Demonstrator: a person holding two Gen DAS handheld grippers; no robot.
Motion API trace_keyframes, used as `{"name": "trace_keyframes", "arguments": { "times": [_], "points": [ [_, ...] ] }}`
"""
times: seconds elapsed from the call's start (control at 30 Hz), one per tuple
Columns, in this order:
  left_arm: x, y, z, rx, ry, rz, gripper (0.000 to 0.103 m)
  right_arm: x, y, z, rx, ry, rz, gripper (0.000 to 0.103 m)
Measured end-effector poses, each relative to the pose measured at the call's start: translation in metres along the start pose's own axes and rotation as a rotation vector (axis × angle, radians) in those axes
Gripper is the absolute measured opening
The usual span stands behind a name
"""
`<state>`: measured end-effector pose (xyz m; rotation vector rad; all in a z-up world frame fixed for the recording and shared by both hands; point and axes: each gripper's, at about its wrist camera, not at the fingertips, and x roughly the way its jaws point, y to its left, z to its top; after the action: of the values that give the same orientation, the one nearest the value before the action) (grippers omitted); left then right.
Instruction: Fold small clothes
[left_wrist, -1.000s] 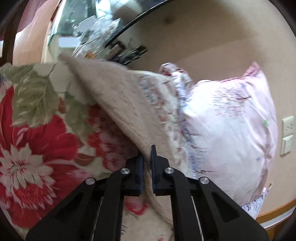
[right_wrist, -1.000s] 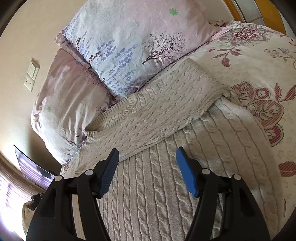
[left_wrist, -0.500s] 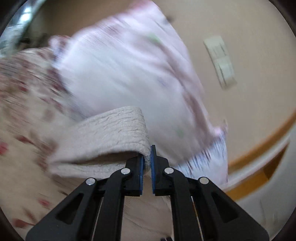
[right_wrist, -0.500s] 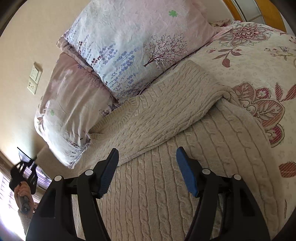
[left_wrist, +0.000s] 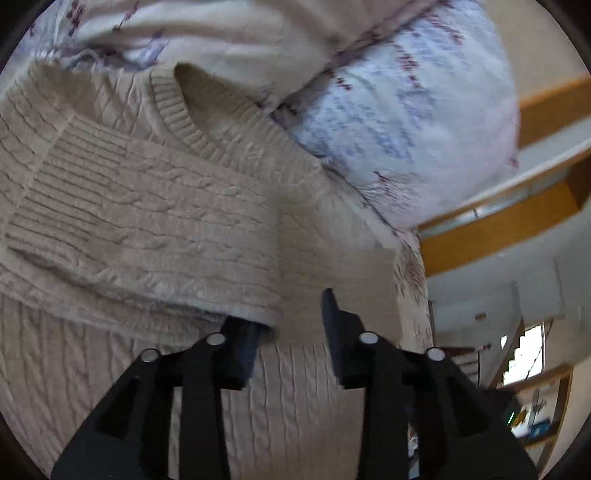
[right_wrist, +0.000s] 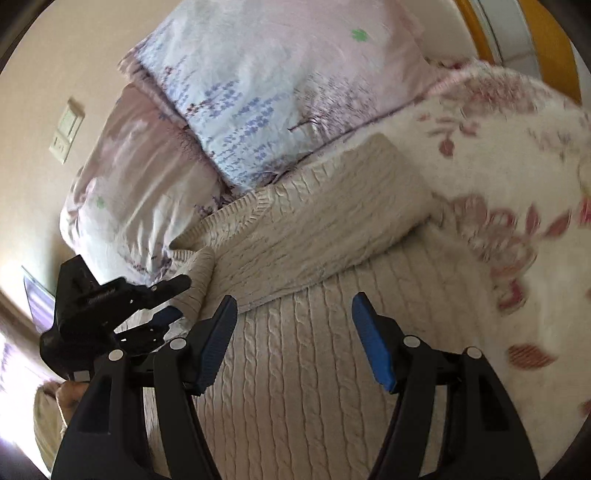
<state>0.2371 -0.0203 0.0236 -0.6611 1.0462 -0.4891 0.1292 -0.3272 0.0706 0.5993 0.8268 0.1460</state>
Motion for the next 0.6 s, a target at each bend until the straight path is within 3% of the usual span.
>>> {"name": "trace_keyframes", "arguments": {
  "times": [0.03, 0.13, 0.27, 0.4, 0.5, 0.6],
  "points": [
    [-0.012, 0.002, -0.003, 0.023, -0.004, -0.027, 0.044, -0.002, 0.004, 0.003, -0.023, 0.006, 0.004, 0.066],
    [-0.057, 0.015, -0.007, 0.057, -0.068, -0.057, 0.047, -0.003, 0.043, 0.014, -0.221, 0.029, 0.028, 0.066],
    [-0.103, 0.052, 0.001, 0.023, -0.173, 0.052, 0.046, 0.015, 0.114, 0.005, -0.531, 0.056, 0.067, 0.066],
    [-0.118, 0.093, 0.007, -0.066, -0.203, 0.135, 0.033, 0.048, 0.179, -0.024, -0.800, 0.083, 0.097, 0.059],
    [-0.119, 0.109, 0.007, -0.091, -0.206, 0.197, 0.030, 0.086, 0.216, -0.048, -0.928, 0.134, 0.089, 0.049],
    [-0.119, 0.124, 0.001, -0.135, -0.191, 0.201, 0.026, 0.125, 0.233, -0.065, -0.960, 0.218, 0.075, 0.043]
  ]
}}
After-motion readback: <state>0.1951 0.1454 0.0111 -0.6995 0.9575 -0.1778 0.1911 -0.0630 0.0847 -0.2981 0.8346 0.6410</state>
